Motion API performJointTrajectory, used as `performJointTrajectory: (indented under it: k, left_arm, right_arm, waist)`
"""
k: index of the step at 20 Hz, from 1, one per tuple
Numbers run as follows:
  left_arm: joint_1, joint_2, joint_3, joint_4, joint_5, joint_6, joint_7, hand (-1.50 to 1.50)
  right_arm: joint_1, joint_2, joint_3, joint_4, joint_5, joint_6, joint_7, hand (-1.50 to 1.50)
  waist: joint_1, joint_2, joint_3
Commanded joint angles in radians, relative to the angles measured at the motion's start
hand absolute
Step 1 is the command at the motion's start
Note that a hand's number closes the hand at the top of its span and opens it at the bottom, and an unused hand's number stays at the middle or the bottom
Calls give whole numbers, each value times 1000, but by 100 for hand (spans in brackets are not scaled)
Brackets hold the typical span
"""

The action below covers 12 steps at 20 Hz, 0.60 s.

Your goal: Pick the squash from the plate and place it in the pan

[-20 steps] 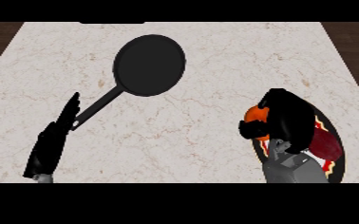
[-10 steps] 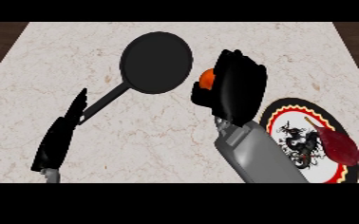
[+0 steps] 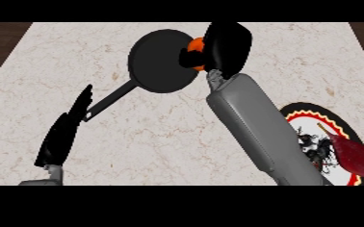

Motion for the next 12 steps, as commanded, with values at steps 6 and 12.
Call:
performJointTrajectory:
  k: [6,12]
  left_arm:
    - [-49,-32,-52,-5,-47,16,28,0]
    - [-48,-15,-31,9,-22,-8,0,0]
  right_arm:
    - [-163,7,-94,410,-192,-288,-30,150]
    - [-216,7,-114,639,-302,-213,-181,150]
  waist:
    - [51,19,1]
    - [66,27,0]
